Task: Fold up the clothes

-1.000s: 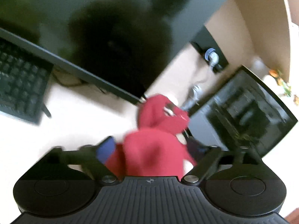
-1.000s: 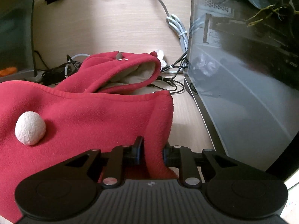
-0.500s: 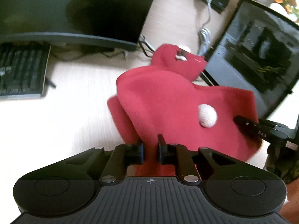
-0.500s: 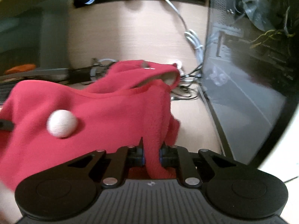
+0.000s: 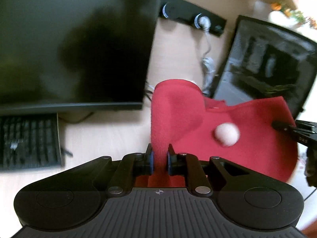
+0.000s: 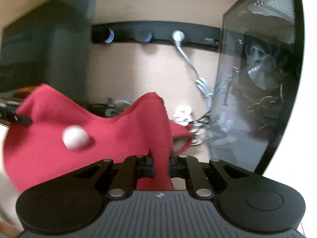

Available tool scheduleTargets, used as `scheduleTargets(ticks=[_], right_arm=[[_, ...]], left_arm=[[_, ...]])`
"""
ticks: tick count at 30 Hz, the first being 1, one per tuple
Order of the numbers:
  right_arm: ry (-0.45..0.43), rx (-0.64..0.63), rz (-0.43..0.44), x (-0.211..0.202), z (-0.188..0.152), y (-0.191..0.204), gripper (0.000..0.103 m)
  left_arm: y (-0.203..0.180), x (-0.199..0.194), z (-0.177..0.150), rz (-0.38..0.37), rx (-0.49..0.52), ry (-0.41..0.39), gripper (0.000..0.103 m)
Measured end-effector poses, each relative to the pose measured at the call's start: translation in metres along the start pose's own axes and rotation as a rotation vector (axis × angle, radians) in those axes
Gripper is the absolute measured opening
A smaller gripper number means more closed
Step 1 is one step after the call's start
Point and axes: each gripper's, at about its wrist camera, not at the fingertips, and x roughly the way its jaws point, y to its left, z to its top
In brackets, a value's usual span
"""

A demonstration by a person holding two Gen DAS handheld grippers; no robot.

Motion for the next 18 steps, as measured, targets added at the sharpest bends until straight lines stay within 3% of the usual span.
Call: scheduleTargets(ticks=[3,5,8,9,11,13,14,18], right_arm=[[0.136,0.035,-0.042,0.058,-0.025,-0.007,0.012],[0.228,0.062,-0.051,0.089,-0.047,-0.007,0.013],[0.184,0.076,-0.065,0.078,-0.045,-0.006,0.025],[0.167,0.087,-0.062,0.069,-0.040,-0.010,0.044],[0.131,0.106,-0.058,0.049,-0.029,-0.019,0.067],[0.072,0.114,-0.056,0.027,-0.018,-0.025,0.068],[0.039,0.129,-0.033,0.020,-0.011,-0.025,0.069],[-0.030,0.210,0.118,0.034,0.013,-0.020,0.087]], left_arm=[[0.021,0.052,-0.021,0.020,-0.086,0.145,0.025],[0.032,0.051,-0.024,0.007,-0.153,0.148,0.035],[0.047,0.044,-0.027,-0.016,-0.255,0.133,0.050],[0.048,0.035,-0.022,-0.007,-0.248,0.108,0.055],[0.046,0.013,-0.007,0.018,-0.201,0.041,0.060],[0.038,0.001,0.013,-0.024,-0.166,-0.021,0.076],[0.034,-0.005,0.023,-0.049,-0.149,-0.051,0.079],[0.005,0.037,0.037,-0.186,-0.180,-0.074,0.096]])
